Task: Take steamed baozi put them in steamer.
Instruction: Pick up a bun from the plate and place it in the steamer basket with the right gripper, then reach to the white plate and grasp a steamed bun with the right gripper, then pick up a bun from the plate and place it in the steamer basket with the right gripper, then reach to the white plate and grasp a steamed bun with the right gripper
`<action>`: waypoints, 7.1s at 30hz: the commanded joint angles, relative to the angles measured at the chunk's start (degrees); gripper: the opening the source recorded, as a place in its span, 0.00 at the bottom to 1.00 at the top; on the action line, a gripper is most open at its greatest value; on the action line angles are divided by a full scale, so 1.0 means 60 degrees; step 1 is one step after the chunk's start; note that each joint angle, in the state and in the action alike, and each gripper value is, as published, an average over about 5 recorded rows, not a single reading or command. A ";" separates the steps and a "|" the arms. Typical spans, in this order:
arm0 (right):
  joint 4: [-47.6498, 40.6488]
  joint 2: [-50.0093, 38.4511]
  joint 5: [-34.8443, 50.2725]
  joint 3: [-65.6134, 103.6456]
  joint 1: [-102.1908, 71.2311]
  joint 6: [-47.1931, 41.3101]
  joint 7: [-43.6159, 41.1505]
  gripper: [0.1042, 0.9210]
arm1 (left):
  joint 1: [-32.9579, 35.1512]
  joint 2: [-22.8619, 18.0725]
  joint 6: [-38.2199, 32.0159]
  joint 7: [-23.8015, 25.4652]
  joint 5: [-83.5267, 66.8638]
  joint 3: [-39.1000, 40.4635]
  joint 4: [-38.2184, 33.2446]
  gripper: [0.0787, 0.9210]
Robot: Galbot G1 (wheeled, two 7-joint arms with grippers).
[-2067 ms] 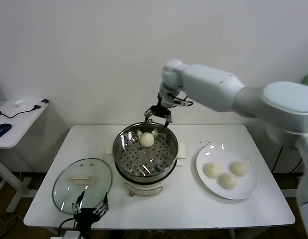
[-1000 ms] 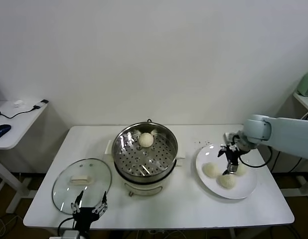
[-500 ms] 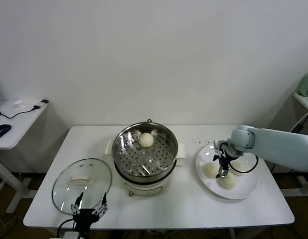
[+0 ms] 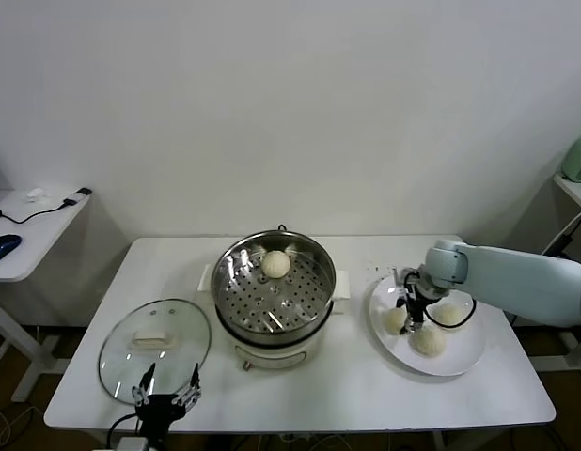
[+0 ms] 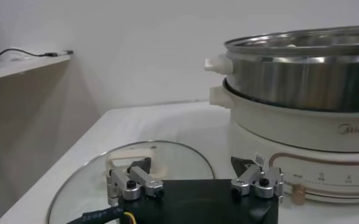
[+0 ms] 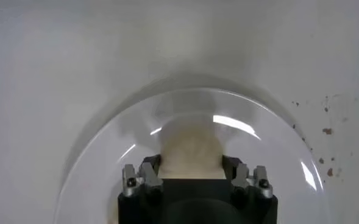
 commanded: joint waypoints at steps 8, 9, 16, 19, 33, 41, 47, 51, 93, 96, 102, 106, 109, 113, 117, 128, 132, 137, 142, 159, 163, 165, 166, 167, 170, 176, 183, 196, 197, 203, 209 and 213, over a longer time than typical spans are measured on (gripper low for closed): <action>0.0467 0.0687 0.1732 -0.2330 0.4906 0.0608 -0.1344 0.64 | 0.0005 -0.0025 0.0149 0.0009 -0.0021 0.0048 -0.0232 0.88; 0.0584 0.0851 0.2190 -0.2542 0.5458 0.0606 -0.1449 0.64 | 0.0002 -0.0018 0.0160 0.0015 -0.0020 0.0047 -0.0266 0.88; 0.1838 0.2304 0.4828 -0.2402 0.7695 -0.0040 -0.1323 0.64 | -0.0047 -0.0010 0.0202 0.0072 0.0046 0.0124 -0.0454 0.88; 0.2277 0.3212 0.5599 -0.1728 0.7583 -0.0649 -0.0740 0.64 | -0.0084 -0.0023 0.0225 0.0100 0.0097 0.0202 -0.0499 0.88; 0.1934 0.6003 0.5989 -0.0665 0.4217 -0.2255 0.1669 0.64 | -0.0175 -0.0026 0.0331 0.0163 0.0069 0.0296 -0.0634 0.88; 0.0381 0.6518 0.5127 -0.0480 0.2543 -0.2505 0.2242 0.64 | -0.0093 0.0037 0.0318 0.0180 0.0056 0.0286 -0.0729 0.88; -0.0555 0.6919 0.4779 -0.0335 0.1946 -0.2438 0.2272 0.64 | -0.0092 0.0058 0.0327 0.0191 0.0046 0.0261 -0.0735 0.88; -0.0922 0.7082 0.4669 -0.0269 0.1687 -0.2393 0.2219 0.64 | -0.0093 0.0061 0.0319 0.0186 0.0034 0.0255 -0.0708 0.88; 0.2908 -0.2947 -0.1059 -0.3365 0.3788 0.1023 -0.1330 0.88 | -0.0345 -0.0054 0.0350 0.0205 -0.0019 0.0230 -0.0418 0.88; 0.2639 -0.2978 -0.1265 -0.2728 0.2820 0.0856 -0.1197 0.88 | -0.0321 -0.0077 0.0355 0.0209 -0.0002 0.0226 -0.0443 0.88; 0.2137 -0.2875 -0.1485 -0.0954 0.0746 0.0436 -0.0694 0.88 | -0.0243 -0.0079 0.0310 0.0180 -0.0013 0.0202 -0.0411 0.88; 0.1699 -0.2565 -0.1533 -0.0102 -0.0043 0.0241 -0.0440 0.88 | -0.0216 -0.0070 0.0283 0.0170 -0.0005 0.0206 -0.0385 0.88; 0.1394 -0.2294 -0.1527 0.0286 -0.0422 0.0174 -0.0335 0.88 | -0.0213 -0.0073 0.0288 0.0170 -0.0008 0.0200 -0.0390 0.88; 0.1196 -0.2021 -0.1460 0.0531 -0.0689 0.0100 -0.0245 0.88 | -0.0209 -0.0073 0.0292 0.0169 -0.0010 0.0193 -0.0387 0.88; 0.1118 -0.1853 -0.1405 0.0567 -0.0772 0.0022 -0.0216 0.88 | -0.0216 -0.0068 0.0303 0.0172 -0.0019 0.0195 -0.0376 0.88; 0.1032 -0.1722 -0.1368 0.0682 -0.0698 -0.0022 -0.0176 0.79 | -0.0254 -0.0067 0.0317 0.0159 -0.0023 0.0225 -0.0345 0.88; 0.1204 -0.1790 -0.1277 0.0574 -0.0312 0.0098 -0.0434 0.68 | -0.0218 -0.0069 0.0310 0.0151 -0.0003 0.0229 -0.0362 0.88; 0.1420 -0.1867 -0.1325 0.0113 0.1069 0.0575 -0.1106 0.61 | -0.0165 -0.0080 0.0306 0.0151 0.0050 0.0256 -0.0410 0.88; 0.1165 -0.0898 -0.1017 -0.1087 0.4137 0.1814 -0.2073 0.60 | -0.0153 -0.0079 0.0308 0.0156 0.0110 0.0303 -0.0450 0.88; 0.3014 0.3692 -0.1547 0.0375 0.5535 0.6137 -0.2773 0.61 | -0.0098 -0.0171 0.0455 0.0202 0.0377 0.0474 -0.0783 0.88; 0.2925 0.4445 -0.2596 0.0451 0.4623 0.7072 -0.2678 0.61 | -0.0055 -0.0182 0.0475 0.0210 0.0394 0.0437 -0.0848 0.88; 0.2737 0.4695 -0.2966 0.0407 0.4238 0.7387 -0.2614 0.61 | -0.0026 -0.0184 0.0477 0.0210 0.0396 0.0414 -0.0874 0.88; 0.2592 0.4812 -0.3145 0.0382 0.4029 0.7518 -0.2592 0.61 | -0.0015 -0.0187 0.0476 0.0209 0.0396 0.0405 -0.0882 0.88; 0.2446 0.4906 -0.3290 0.0358 0.3822 0.7630 -0.2572 0.60 | -0.0003 -0.0193 0.0471 0.0207 0.0395 0.0396 -0.0890 0.88; 0.1959 0.5121 -0.3534 0.0311 0.3207 0.7827 -0.2529 0.60 | 0.0040 -0.0215 0.0458 0.0204 0.0391 0.0375 -0.0914 0.88; 0.1004 0.5500 -0.3895 0.0359 0.2196 0.8038 -0.2469 0.60 | 0.0094 -0.0214 0.0426 0.0201 0.0364 0.0326 -0.0895 0.88; 0.0231 0.5825 -0.4005 0.0398 0.1661 0.8236 -0.2516 0.60 | 0.0071 -0.0206 0.0423 0.0187 0.0284 0.0283 -0.0827 0.88; -0.0349 0.5651 -0.3381 0.0623 0.2292 0.8891 -0.2688 0.83 | 0.0031 -0.0180 0.0407 0.0177 0.0249 0.0285 -0.0757 0.88; -0.0306 0.5540 -0.3226 0.0626 0.2471 0.8920 -0.2783 0.85 | 0.0033 -0.0184 0.0402 0.0176 0.0255 0.0297 -0.0752 0.88; -0.0314 0.4399 -0.1359 0.0539 0.3801 0.8596 -0.3060 0.88 | 0.0065 -0.0200 0.0384 0.0176 0.0295 0.0350 -0.0768 0.88; -0.0601 0.2250 0.0715 -0.1241 0.5410 0.6069 -0.2804 0.88 | 0.0096 -0.0173 0.0376 0.0181 0.0294 0.0344 -0.0832 0.88; -0.0217 0.0626 0.0960 -0.2365 0.5859 0.4432 -0.2850 0.88 | 0.0088 -0.0151 0.0355 0.0180 0.0278 0.0323 -0.0844 0.88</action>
